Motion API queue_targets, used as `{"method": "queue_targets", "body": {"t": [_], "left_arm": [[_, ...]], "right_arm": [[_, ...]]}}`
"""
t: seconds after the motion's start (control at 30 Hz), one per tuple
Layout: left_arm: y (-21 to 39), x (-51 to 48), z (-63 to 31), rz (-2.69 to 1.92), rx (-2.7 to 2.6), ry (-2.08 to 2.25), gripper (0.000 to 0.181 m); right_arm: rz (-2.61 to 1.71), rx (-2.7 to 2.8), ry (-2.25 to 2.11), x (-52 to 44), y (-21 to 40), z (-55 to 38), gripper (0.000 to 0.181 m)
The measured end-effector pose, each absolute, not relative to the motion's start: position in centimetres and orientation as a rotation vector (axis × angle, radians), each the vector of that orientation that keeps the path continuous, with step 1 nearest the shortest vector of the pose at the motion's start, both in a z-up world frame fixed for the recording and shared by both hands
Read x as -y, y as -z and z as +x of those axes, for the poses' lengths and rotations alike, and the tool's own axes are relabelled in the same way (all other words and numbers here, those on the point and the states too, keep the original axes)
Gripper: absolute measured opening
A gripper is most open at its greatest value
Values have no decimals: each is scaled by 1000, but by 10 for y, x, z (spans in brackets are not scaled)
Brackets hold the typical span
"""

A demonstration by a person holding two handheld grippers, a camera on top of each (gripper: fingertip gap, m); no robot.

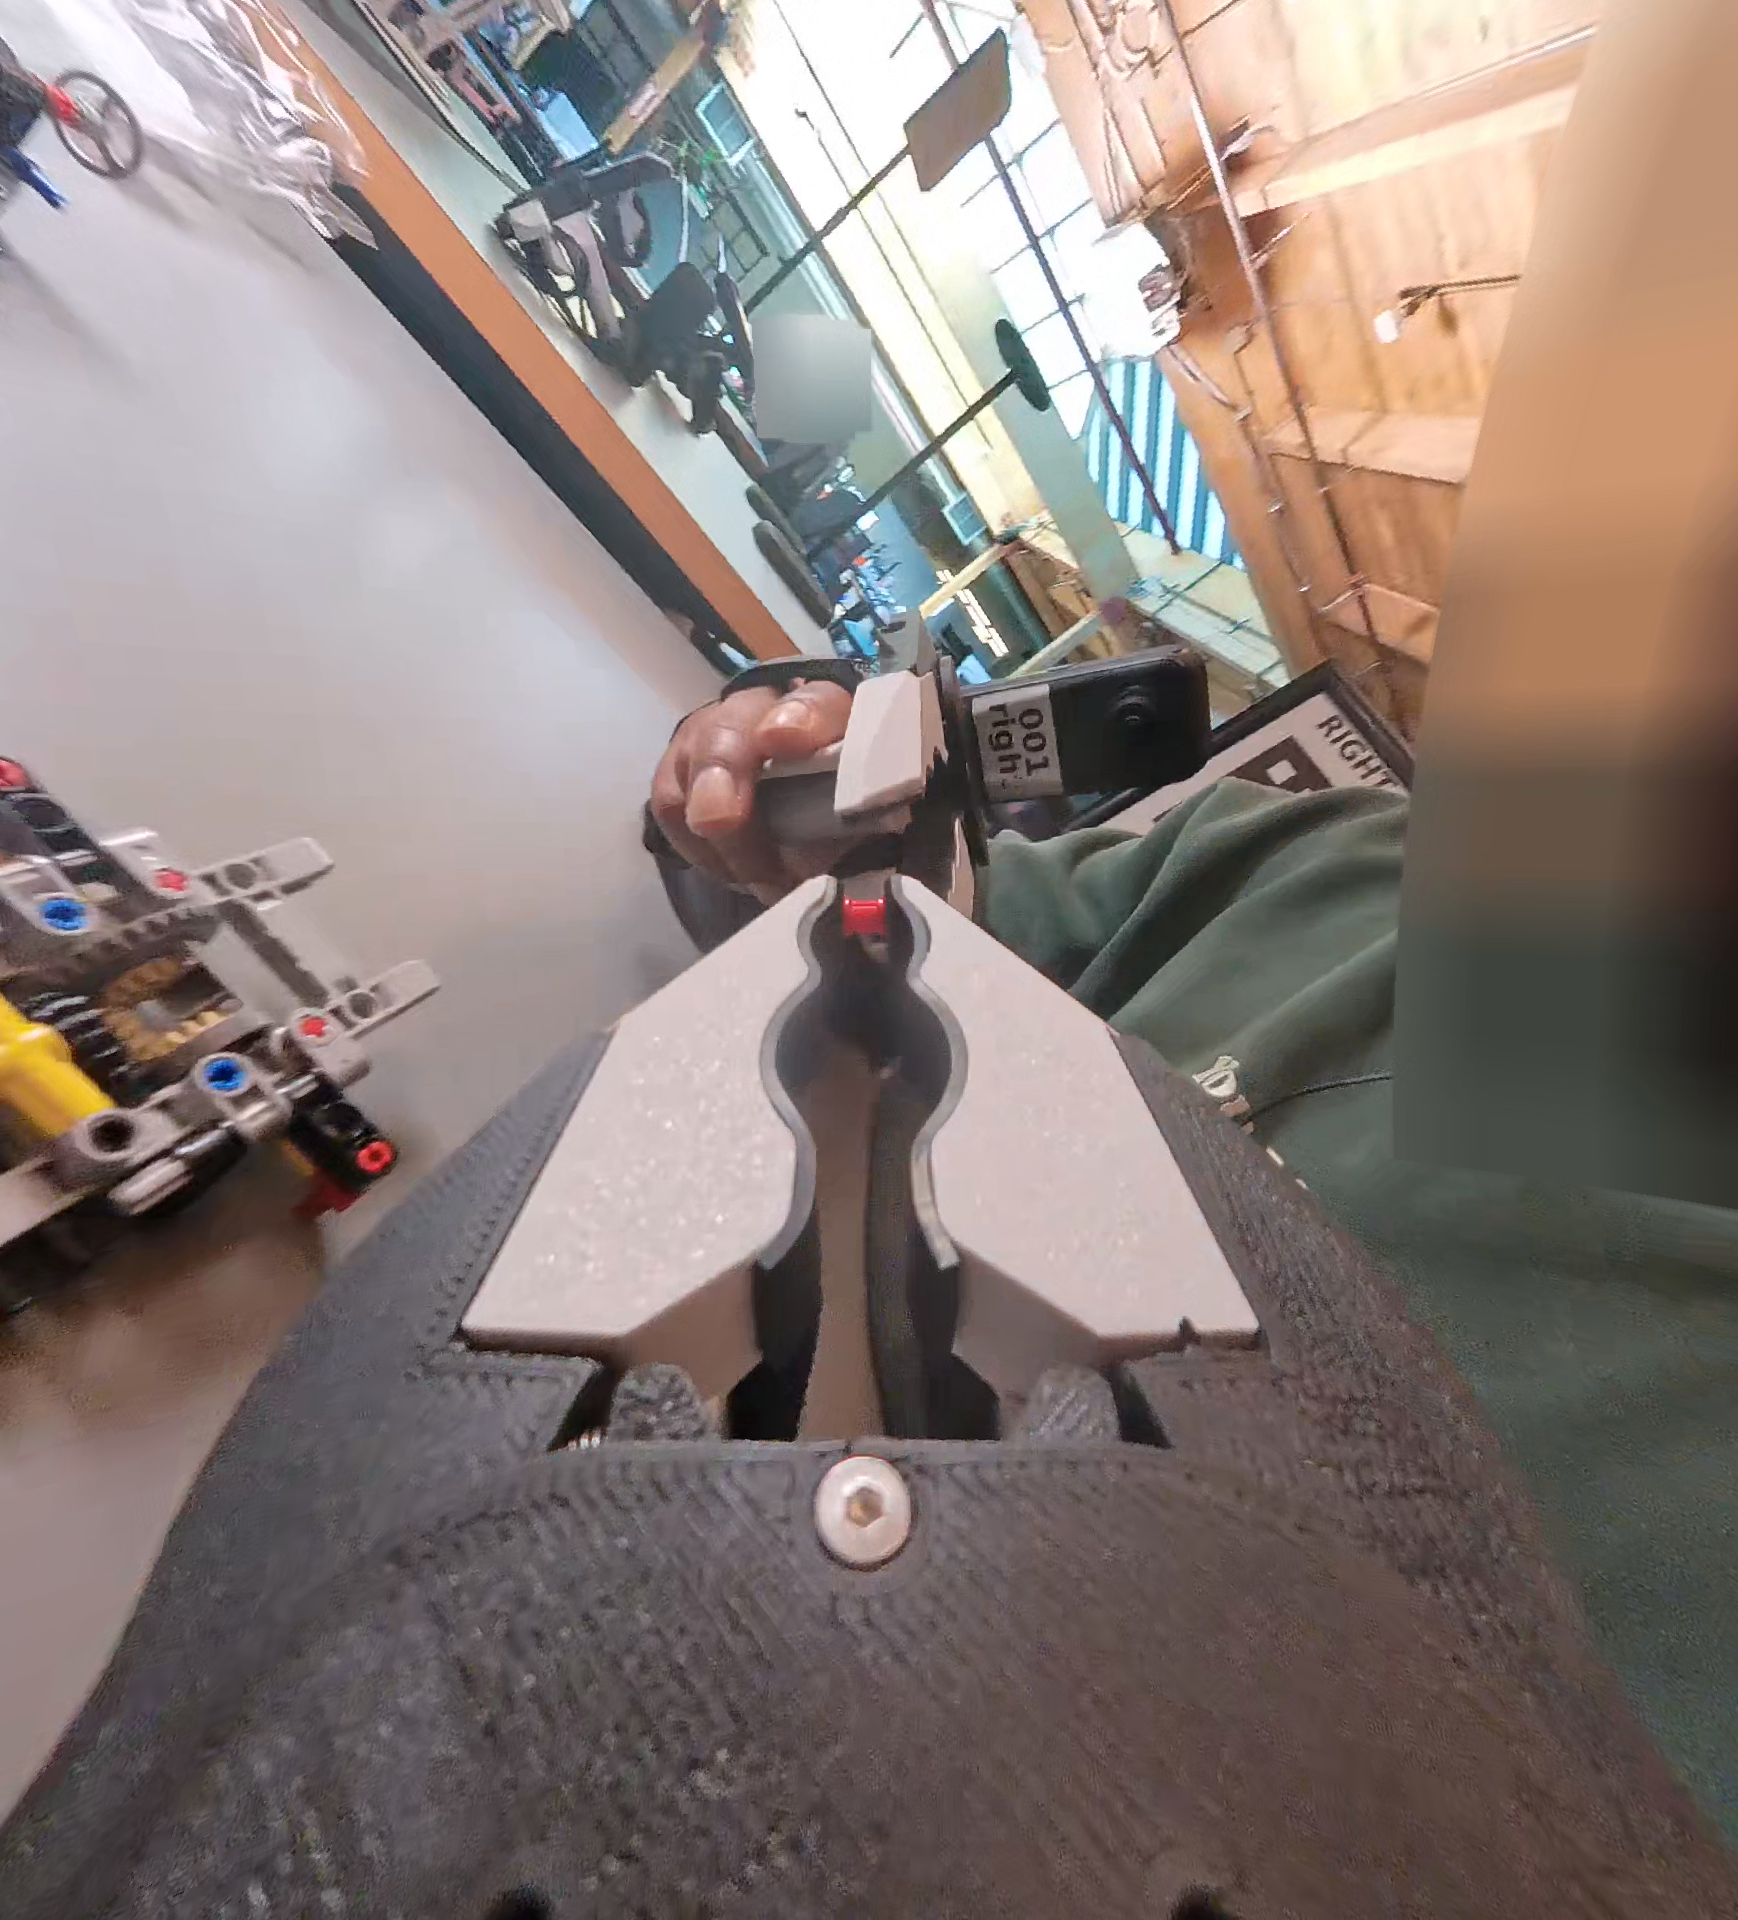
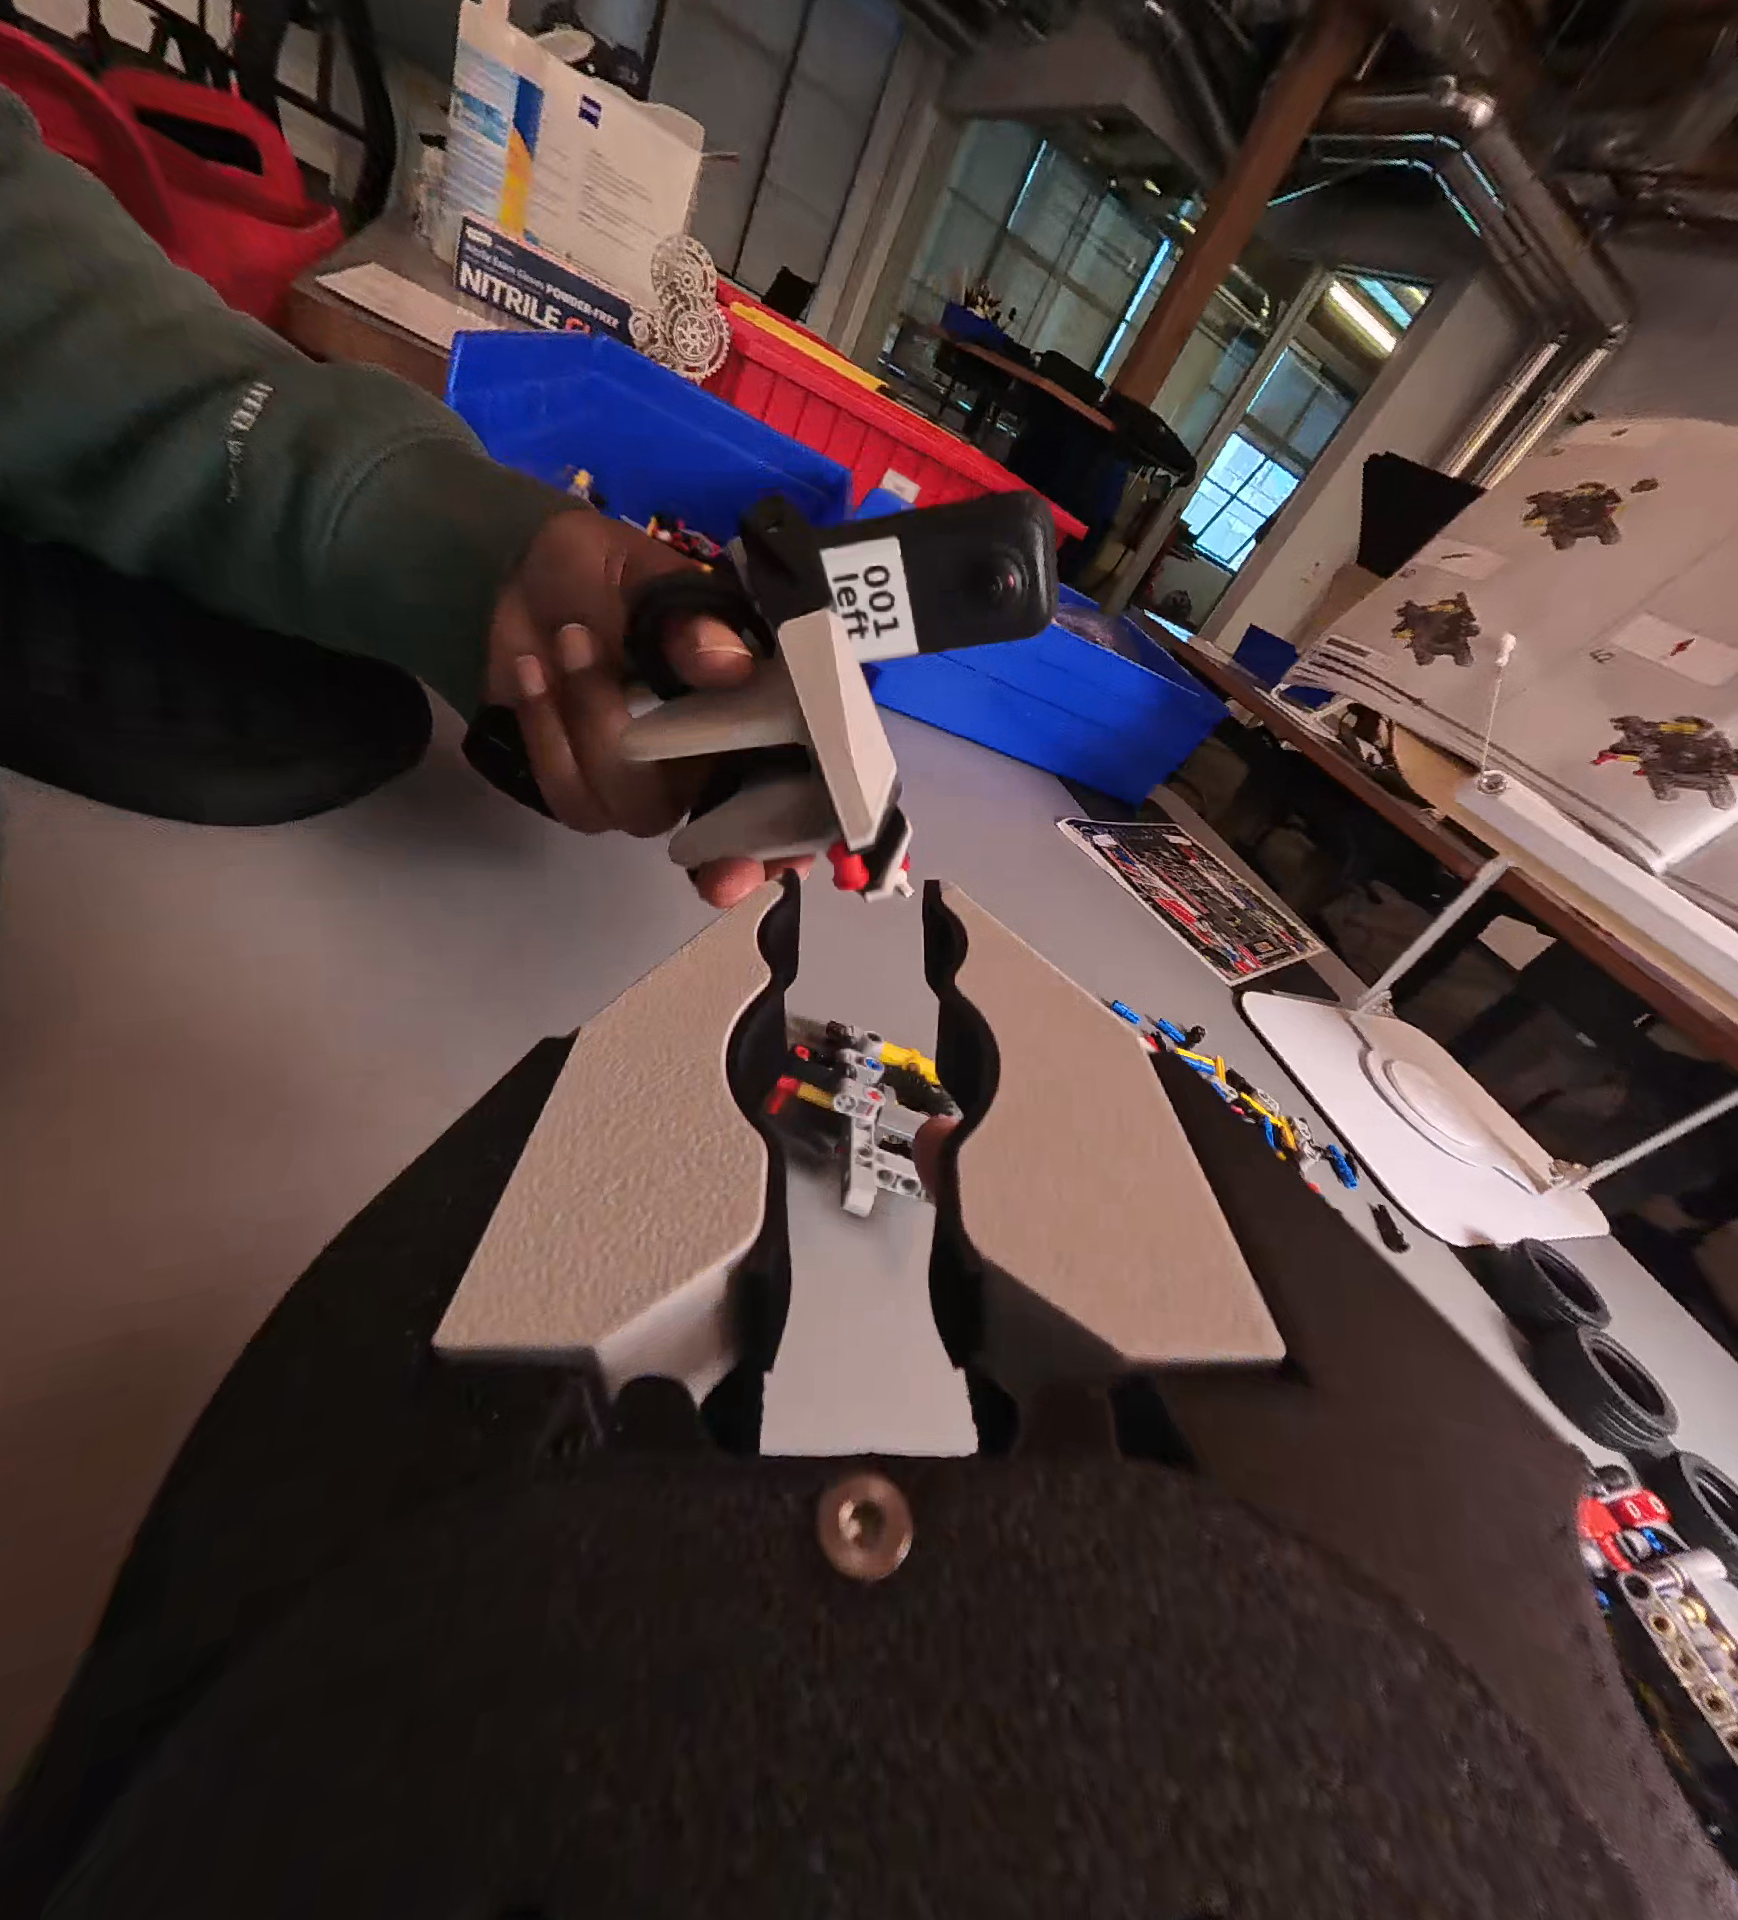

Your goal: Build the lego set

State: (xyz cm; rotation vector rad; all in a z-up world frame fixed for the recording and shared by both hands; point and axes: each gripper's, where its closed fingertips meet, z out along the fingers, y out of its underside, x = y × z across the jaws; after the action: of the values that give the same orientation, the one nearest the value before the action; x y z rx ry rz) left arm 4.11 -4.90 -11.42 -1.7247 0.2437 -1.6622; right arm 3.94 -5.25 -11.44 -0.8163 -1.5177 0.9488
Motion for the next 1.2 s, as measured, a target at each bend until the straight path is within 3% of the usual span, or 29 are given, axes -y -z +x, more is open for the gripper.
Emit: {"method": "queue_targets", "body": {"t": [0.3, 0.37, 0.6, 0.83, 1.2], "left_arm": [[115, 41, 53, -1704, -156, 1720, 6], [111, 34, 40, -1679, -122, 1657, 18], [116, 14, -63, -1814, -132, 876, 34], [131, 23, -132, -1932, -95, 495, 34], [180, 41, -182, -2225, -245, 100, 30]], "right_arm": [[-830, 1523, -902, 49, 117, 41, 4], [-897, 1537, -900, 36, 122, 42, 4], [-1537, 1798, -722, -38, 216, 70, 6], [-1614, 1899, -594, -47, 225, 77, 7], [-1519, 1818, -685, -45, 203, 91, 24]]}}
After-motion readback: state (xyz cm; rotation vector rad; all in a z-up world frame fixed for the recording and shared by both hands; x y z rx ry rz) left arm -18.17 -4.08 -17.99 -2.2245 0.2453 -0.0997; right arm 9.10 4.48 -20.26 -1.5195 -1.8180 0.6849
